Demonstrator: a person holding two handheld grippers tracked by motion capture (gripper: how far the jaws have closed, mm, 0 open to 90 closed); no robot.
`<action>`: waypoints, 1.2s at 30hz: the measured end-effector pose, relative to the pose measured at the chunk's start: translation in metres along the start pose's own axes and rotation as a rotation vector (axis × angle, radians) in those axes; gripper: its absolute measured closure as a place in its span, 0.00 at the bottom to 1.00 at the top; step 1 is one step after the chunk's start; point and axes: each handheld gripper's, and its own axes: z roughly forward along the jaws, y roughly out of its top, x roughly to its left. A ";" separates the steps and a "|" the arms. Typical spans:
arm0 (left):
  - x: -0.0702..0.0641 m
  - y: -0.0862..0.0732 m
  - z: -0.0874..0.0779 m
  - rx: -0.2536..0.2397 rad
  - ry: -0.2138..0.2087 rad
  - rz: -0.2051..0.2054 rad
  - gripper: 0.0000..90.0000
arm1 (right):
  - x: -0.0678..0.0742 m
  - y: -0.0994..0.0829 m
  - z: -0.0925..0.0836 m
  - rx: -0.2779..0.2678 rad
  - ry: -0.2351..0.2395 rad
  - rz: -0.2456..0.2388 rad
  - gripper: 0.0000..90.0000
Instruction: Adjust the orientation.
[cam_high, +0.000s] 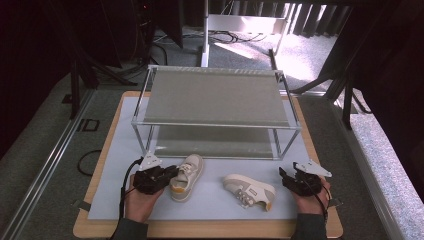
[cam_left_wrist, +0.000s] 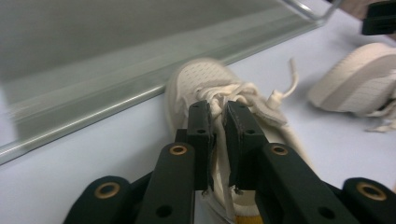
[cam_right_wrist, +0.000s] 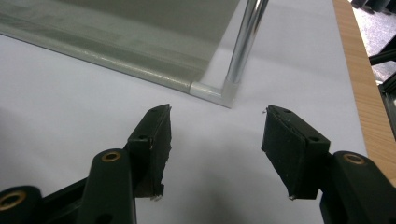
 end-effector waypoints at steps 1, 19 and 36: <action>-0.002 0.001 0.000 -0.007 -0.023 0.002 0.87 | 0.000 0.000 -0.001 -0.003 0.003 -0.002 0.46; -0.004 0.001 -0.018 -0.072 -0.028 0.040 0.57 | 0.023 0.016 -0.023 -0.078 0.105 -0.079 0.48; -0.012 0.000 -0.019 -0.078 -0.036 0.051 0.53 | 0.063 0.026 -0.066 -0.149 0.344 -0.196 0.62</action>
